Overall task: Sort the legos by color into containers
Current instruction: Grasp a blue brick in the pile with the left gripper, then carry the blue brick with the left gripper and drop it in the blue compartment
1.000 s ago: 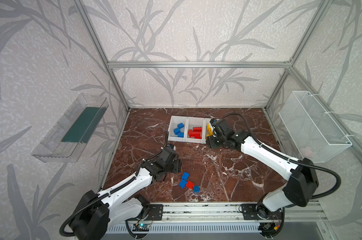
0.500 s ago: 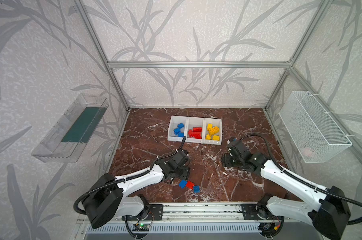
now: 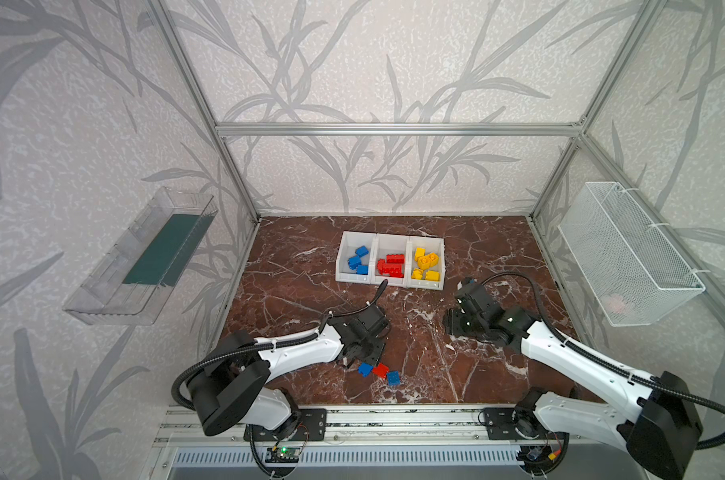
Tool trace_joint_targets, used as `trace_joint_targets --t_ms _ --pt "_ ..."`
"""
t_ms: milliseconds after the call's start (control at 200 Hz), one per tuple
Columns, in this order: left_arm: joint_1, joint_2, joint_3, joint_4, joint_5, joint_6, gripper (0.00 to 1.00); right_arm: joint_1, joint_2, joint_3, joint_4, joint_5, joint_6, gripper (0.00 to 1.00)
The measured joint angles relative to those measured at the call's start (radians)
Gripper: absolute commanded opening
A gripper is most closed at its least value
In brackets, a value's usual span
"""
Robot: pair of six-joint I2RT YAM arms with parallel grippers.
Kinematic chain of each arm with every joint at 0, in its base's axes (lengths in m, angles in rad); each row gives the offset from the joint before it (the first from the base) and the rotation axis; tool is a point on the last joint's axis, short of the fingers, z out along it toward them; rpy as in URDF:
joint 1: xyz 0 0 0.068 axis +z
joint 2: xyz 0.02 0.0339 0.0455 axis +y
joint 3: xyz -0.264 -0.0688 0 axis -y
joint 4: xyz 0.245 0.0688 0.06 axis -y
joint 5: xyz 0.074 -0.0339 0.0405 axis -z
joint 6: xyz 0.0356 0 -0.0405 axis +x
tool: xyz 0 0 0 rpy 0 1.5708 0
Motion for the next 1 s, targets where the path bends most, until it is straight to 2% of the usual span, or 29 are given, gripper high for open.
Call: trace_joint_targets --t_ms 175,340,605,850,1005 --pt "-0.01 0.029 0.014 -0.013 -0.021 0.009 0.38 0.0 0.0 -0.003 0.003 0.002 0.003 0.65" --pt "-0.014 0.031 0.019 -0.019 -0.037 0.01 0.32 0.0 0.0 -0.008 0.006 0.003 0.003 0.65" --pt "-0.014 0.019 0.029 -0.026 -0.077 0.004 0.3 0.0 0.001 -0.011 0.017 0.002 -0.001 0.65" --pt "-0.011 -0.043 0.09 -0.06 -0.187 -0.021 0.29 0.0 0.011 -0.011 0.018 0.0 -0.013 0.65" --pt "0.04 -0.097 0.138 -0.052 -0.229 -0.003 0.29 0.0 0.03 -0.002 0.013 -0.001 -0.027 0.65"
